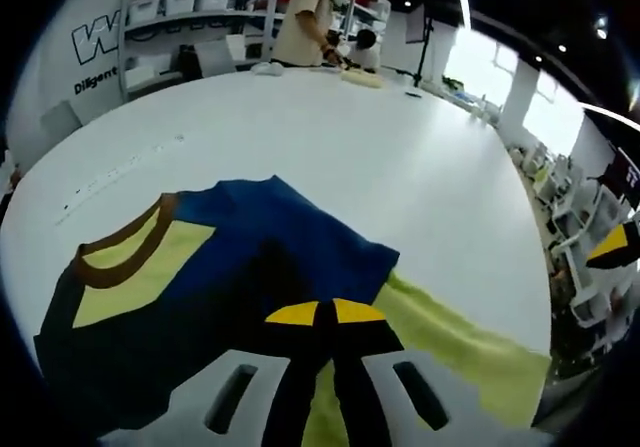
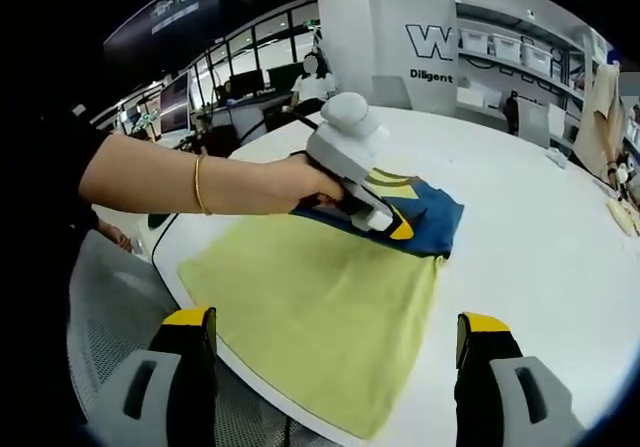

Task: Fold the garment on the visible template until the final outline fits inside the template.

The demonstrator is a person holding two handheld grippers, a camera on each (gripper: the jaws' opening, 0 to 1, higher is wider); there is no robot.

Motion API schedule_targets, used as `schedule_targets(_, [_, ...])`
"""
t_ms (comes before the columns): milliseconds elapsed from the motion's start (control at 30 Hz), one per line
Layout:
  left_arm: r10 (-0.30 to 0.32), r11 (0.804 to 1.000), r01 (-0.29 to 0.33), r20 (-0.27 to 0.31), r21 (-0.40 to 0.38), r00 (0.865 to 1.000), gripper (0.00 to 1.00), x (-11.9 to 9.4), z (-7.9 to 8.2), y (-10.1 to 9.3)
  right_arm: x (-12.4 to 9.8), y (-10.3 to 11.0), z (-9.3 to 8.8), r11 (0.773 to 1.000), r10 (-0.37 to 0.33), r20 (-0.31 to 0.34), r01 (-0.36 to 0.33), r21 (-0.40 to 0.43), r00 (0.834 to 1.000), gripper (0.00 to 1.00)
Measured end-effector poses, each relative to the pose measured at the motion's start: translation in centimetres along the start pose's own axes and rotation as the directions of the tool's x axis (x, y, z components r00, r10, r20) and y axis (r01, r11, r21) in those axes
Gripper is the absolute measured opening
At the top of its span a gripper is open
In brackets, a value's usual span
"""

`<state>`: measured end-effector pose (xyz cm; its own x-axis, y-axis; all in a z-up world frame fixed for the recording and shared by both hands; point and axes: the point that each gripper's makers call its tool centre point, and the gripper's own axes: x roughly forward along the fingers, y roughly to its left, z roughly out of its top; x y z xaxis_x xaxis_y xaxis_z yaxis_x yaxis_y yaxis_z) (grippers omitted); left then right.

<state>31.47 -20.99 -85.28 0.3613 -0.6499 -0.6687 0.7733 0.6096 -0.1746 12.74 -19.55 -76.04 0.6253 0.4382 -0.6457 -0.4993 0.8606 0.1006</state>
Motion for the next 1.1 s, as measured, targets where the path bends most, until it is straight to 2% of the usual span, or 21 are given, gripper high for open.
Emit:
schedule_targets(67, [-0.007, 1.000, 0.007, 0.001, -0.012, 1.000, 0.10, -0.1, 0.1, -0.2, 0.0, 0.0, 0.0, 1.000, -0.001, -0.003, 0.001, 0.001, 1.000, 0.99])
schedule_targets(233, [-0.015, 1.000, 0.015, 0.055, 0.009, 0.998, 0.23, -1.0, 1.6, -0.4, -0.1, 0.0, 0.1, 1.000, -0.003, 0.001, 0.003, 0.001, 1.000, 0.99])
schedule_targets(367, [0.010, 1.000, -0.009, 0.084, -0.018, 0.996, 0.34, -2.5, 2.3, 0.6, -0.1, 0.0, 0.2, 1.000, -0.008, -0.003, 0.008, 0.009, 1.000, 0.99])
schedule_targets(467, [0.020, 0.998, -0.015, 0.102, -0.058, 0.995, 0.51, -3.5, 2.3, 1.5, -0.1, -0.1, 0.1, 1.000, -0.011, -0.003, 0.011, 0.015, 1.000, 0.99])
schedule_targets(533, [0.061, 0.996, -0.055, 0.102, -0.066, 0.993, 0.64, -4.2, 2.2, 2.8, -0.1, -0.1, 0.1, 1.000, -0.014, -0.006, 0.014, 0.028, 1.000, 0.99])
schedule_targets(633, [0.074, 0.995, -0.066, 0.113, -0.072, 0.991, 0.81, -5.0, 2.2, 3.4, -0.1, -0.1, 0.2, 0.999, -0.016, 0.001, 0.016, 0.031, 1.000, 0.99])
schedule_targets(700, [0.071, 0.996, -0.062, 0.139, -0.071, 0.988, 0.91, -5.7, 2.5, 3.7, -0.1, -0.2, 0.3, 0.999, -0.016, 0.002, 0.016, 0.039, 1.000, 0.99])
schedule_targets(867, [0.088, 0.995, -0.078, 0.191, -0.060, 0.978, 0.98, -7.4, 3.3, 4.2, 0.0, -0.1, 0.4, 0.999, -0.017, -0.001, 0.017, 0.040, 1.000, 0.99])
schedule_targets(933, [0.084, 0.992, -0.060, 0.241, -0.109, 0.967, 0.99, -8.4, 4.0, 4.4, 0.2, 0.1, 0.3, 0.999, -0.011, -0.006, 0.011, 0.040, 1.000, 0.99])
schedule_targets(967, [0.082, 0.992, -0.055, 0.248, -0.113, 0.965, 0.99, -8.6, 4.1, 4.5, 0.3, 0.1, 0.3, 0.999, -0.010, -0.008, 0.011, 0.039, 1.000, 0.99])
schedule_targets(1100, [0.097, 0.993, -0.081, 0.214, -0.084, 0.972, 0.99, -9.5, 3.5, 5.0, 0.4, 0.3, 0.3, 0.999, -0.006, -0.015, 0.006, 0.034, 1.000, 0.99])
